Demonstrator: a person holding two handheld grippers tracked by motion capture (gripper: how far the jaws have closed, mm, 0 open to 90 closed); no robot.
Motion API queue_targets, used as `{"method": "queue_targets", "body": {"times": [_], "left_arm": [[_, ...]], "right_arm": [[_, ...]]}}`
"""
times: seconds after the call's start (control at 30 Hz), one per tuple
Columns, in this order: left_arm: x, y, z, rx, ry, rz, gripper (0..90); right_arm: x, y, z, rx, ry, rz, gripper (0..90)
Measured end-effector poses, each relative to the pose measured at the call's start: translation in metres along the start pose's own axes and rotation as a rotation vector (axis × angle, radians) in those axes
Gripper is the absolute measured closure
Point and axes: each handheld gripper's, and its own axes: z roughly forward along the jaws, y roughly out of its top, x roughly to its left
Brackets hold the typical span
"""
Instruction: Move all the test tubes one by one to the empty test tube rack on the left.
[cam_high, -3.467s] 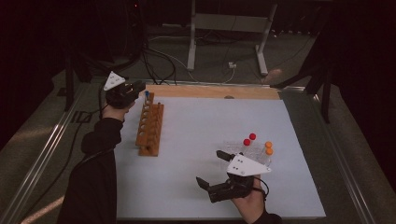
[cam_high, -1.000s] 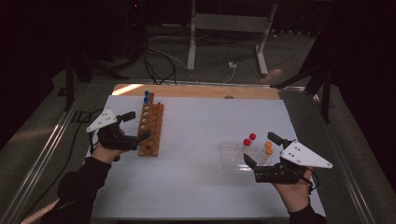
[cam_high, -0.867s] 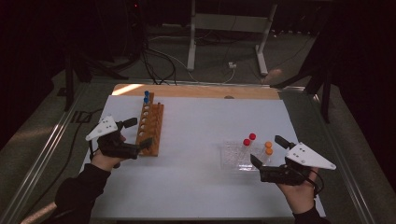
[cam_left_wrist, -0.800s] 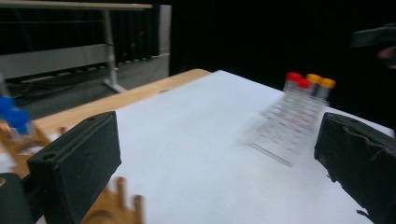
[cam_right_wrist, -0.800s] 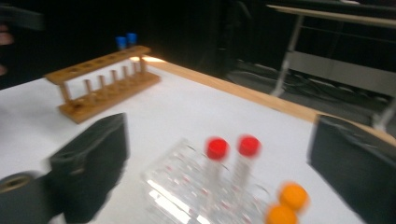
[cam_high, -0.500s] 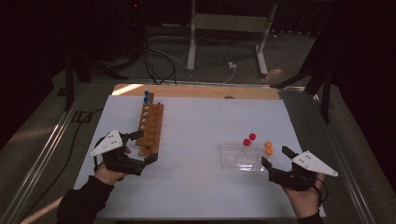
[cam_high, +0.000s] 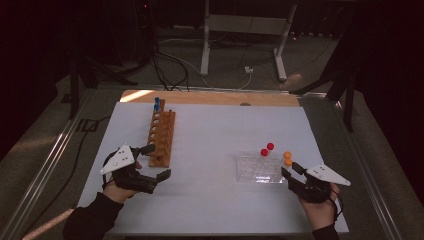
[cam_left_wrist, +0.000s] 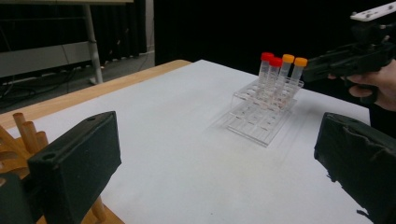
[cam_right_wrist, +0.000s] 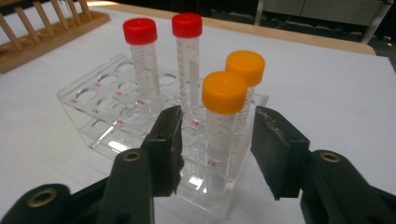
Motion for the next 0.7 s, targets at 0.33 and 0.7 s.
{"method": "queue_targets", "body": {"times": [0.33, 0.7], "left_arm": [[0.0012, -0.0007, -0.0007, 0.002, 0.002, 0.000, 1.4], [0.0003, -0.0011, 0.0004, 0.009, -0.004, 0.002, 1.4]], "right_arm": [[-0.0006, -0.0015, 0.0078, 0.039, -0.014, -0.012, 70.7], [-0.0004, 0.0063, 0.0024, 0.027, -0.021, -0.036, 75.0]]}}
